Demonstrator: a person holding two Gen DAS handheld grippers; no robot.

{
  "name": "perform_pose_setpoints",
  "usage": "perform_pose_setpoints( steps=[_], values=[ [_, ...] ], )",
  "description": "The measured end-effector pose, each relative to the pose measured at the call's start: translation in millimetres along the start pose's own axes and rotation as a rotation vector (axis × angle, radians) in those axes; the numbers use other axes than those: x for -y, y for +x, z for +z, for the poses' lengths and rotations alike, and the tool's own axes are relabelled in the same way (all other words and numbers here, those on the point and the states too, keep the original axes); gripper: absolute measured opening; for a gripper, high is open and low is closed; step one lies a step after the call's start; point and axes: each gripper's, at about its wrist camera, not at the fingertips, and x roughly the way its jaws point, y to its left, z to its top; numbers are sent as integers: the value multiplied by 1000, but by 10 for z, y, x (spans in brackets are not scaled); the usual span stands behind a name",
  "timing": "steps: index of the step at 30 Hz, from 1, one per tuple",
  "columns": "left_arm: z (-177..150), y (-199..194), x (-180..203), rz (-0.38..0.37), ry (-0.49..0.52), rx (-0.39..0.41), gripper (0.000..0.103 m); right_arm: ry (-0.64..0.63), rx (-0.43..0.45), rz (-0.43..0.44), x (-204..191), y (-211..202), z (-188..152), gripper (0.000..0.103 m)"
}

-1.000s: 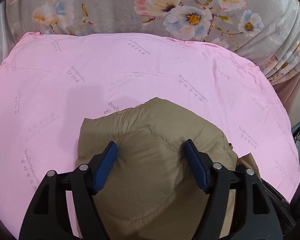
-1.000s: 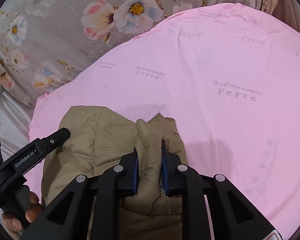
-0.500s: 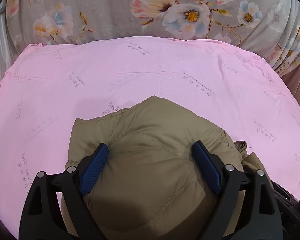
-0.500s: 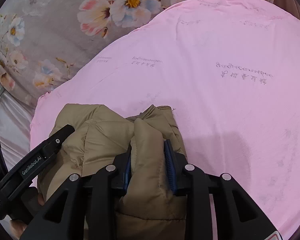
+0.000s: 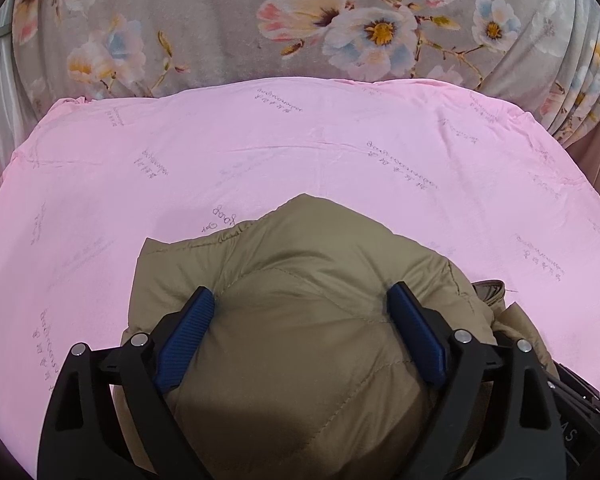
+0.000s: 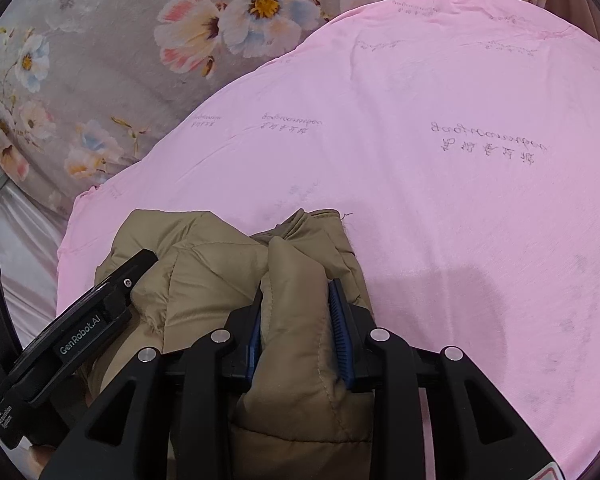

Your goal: Fold large clothes

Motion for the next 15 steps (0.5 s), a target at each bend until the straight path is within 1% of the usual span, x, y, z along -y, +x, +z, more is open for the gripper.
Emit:
perform_pose_setpoints(
  steps=[10,12,15],
  values=[
    [-13,48,53,30,18,14,88,5,2,6,18,23,-5,27],
    [-7,50,51,29,17,13,88,12,0,13,27,29,4,27],
    [-8,27,16,9,4,14,88,42,1,47,85,-24,19,29]
  ],
)
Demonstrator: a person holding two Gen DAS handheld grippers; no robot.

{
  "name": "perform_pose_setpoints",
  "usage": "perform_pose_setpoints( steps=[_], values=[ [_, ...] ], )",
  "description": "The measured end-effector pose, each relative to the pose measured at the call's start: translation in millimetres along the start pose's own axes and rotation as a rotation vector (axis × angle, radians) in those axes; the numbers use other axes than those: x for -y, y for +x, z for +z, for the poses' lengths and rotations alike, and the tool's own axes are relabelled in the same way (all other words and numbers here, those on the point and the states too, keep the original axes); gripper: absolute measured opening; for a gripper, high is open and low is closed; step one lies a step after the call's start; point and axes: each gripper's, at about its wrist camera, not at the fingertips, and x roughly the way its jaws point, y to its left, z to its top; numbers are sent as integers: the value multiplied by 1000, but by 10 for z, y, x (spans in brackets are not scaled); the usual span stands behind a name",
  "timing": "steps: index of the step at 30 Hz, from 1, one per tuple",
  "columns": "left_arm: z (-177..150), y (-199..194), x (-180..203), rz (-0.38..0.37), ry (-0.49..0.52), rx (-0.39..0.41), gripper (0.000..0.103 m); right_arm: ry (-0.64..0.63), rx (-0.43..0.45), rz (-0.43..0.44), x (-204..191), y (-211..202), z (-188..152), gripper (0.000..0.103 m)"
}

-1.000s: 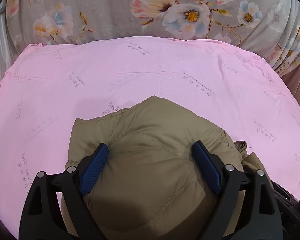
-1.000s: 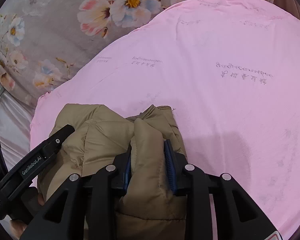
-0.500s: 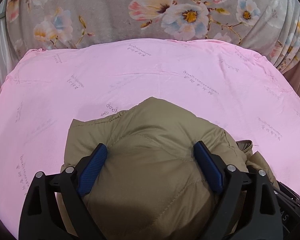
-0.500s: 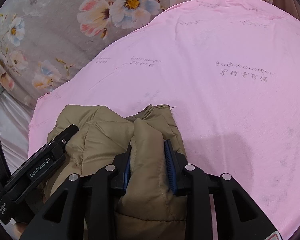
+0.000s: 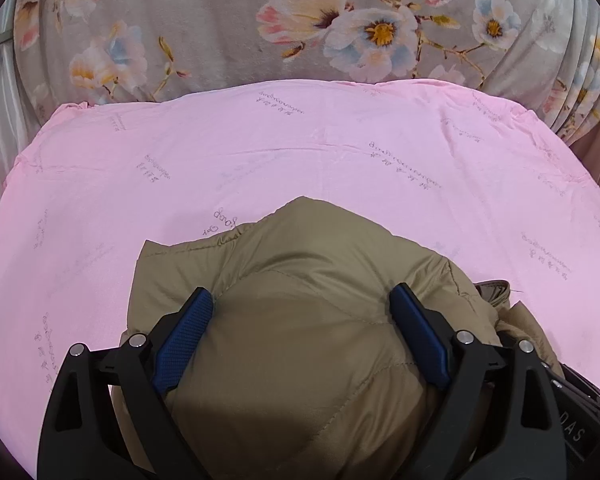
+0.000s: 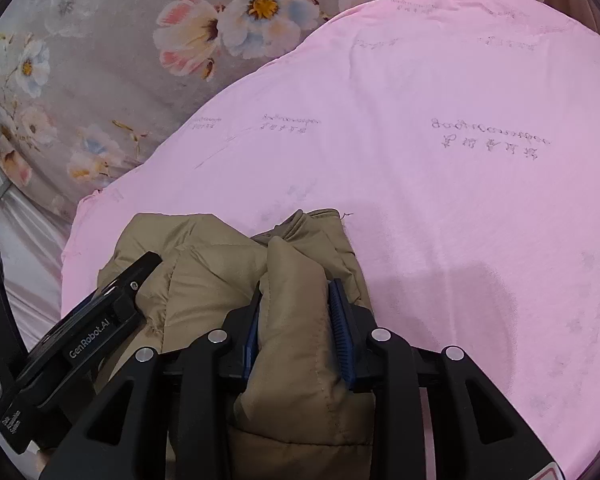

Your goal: Fold large clothes

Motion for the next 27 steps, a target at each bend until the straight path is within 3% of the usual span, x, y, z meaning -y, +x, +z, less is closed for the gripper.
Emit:
perform_pose_setpoints(
  steps=[3,8,12,14,16,21,27],
  values=[
    [-21,-150,-113,-31,-29,-17,88,24,28,3,33,-324,-25,36],
    [-199,-641,-331,-90,-97,-27,88,-60,116,-54,-4,-913,-182,36],
    [-458,-977,-348,-152,-112,-42,88,-117,90,-33,-66,-1088,-407,19],
    [-572,-1061,-324,-171,-119,-47,88,-147,54,-29,-122,-1074,-551,17],
    [-686,-1102,-288,-160,-110,-55,88,-172,25,-54,-137,-1001,-674,16],
    [-912,-1107,-103,-47,-6,0,91,-175,15,-71,-77,-879,-816,16],
    [-967,-1063,-66,-25,2,39,95,-194,39,-74,-30,-813,-918,16]
  ],
)
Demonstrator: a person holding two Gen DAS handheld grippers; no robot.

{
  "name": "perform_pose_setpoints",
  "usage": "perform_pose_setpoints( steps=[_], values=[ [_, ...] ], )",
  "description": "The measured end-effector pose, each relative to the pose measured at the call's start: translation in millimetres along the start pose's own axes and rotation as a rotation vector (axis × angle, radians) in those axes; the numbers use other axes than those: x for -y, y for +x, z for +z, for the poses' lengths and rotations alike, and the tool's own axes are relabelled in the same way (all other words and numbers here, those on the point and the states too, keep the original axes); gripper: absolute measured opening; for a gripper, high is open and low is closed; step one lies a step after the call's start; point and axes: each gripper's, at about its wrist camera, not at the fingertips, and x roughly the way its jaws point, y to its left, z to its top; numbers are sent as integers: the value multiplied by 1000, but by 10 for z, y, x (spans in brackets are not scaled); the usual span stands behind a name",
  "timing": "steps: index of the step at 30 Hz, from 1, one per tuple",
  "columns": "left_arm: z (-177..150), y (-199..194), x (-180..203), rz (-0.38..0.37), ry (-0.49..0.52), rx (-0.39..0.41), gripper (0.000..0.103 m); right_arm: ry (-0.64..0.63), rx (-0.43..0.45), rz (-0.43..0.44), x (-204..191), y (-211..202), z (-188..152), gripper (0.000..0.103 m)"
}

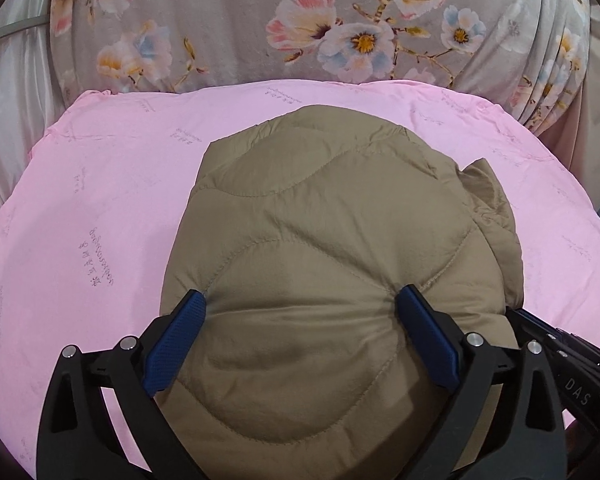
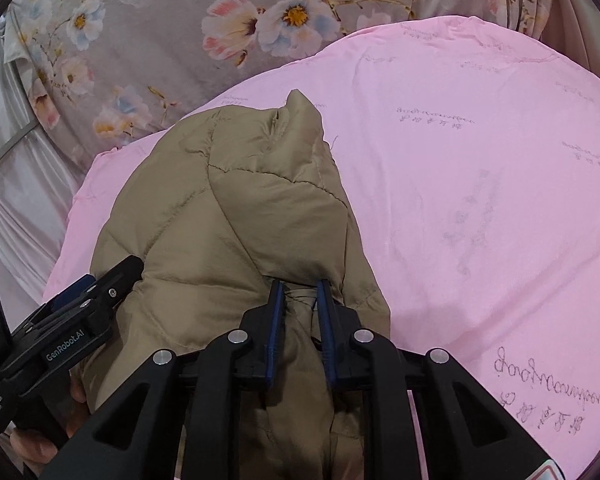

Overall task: Fold large clothes
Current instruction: 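Hold the jacket fold with the right gripper and pull it toward the left gripper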

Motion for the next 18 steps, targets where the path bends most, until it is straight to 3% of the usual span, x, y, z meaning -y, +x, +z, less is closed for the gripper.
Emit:
perform_pose_setpoints(
  steps=[11,18],
  values=[
    [-71,73,68,25,21,39,97,-67,64,-82,-130,32,-115,16],
    [-103,85,94,40,34,67,97,-72,70,-86,-128,34,-116,17]
  ],
)
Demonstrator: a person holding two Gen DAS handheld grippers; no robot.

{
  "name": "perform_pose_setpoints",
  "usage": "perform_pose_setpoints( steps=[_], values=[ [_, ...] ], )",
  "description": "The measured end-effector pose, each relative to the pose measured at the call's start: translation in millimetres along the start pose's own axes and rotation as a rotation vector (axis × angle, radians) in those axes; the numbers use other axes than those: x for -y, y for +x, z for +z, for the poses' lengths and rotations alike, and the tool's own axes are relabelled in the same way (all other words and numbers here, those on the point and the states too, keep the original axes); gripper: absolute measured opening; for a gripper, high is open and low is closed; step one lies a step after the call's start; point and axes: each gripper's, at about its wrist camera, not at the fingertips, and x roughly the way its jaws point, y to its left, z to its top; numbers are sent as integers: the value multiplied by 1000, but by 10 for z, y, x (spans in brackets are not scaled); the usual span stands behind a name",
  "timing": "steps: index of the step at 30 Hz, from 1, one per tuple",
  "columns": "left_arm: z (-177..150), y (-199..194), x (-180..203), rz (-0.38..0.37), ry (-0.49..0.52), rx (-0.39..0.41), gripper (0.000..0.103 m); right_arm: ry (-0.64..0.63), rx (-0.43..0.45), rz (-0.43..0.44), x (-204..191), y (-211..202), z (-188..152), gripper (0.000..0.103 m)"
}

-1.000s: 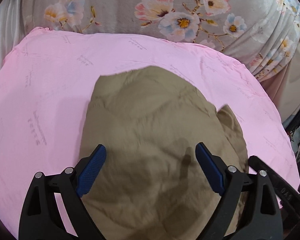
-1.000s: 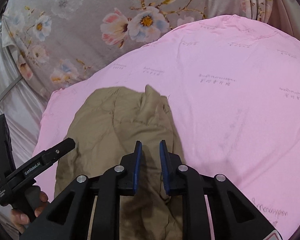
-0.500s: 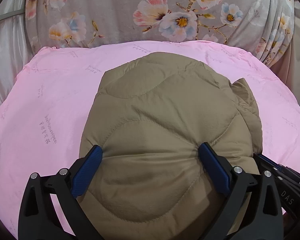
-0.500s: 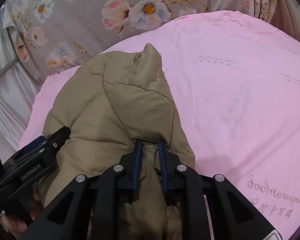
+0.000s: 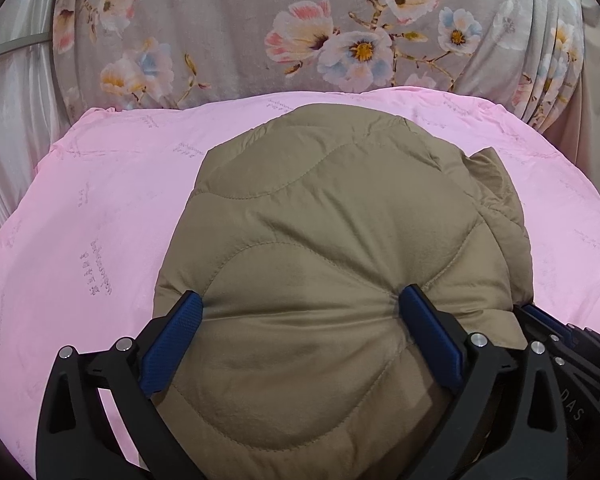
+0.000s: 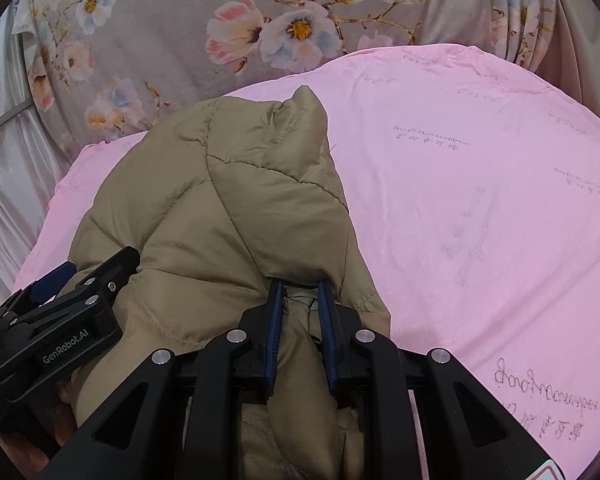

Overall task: Fold large clothes
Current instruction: 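Hold the jacket fold with the right gripper and pull it toward the left gripper, then lift the jacket bundle with the right gripper while the left gripper supports it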

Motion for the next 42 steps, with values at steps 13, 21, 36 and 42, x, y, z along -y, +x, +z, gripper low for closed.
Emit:
perform_pose_setpoints(
  steps=[13,21,36,42],
  values=[
    [24,-62,-57,-33,23,-35,97,11,-6,-90,28,-100,73,48],
    [122,-123,-832,-172,-187,-208,97,199,-78,98,524,-172,387,88],
    [23,402,-1052,-477,-416,-416,98,436,-340,503,457,484,313,89],
    [79,479,-983,-461,-410,-398,98,395,-298,511,378,431,256,93]
  ],
)
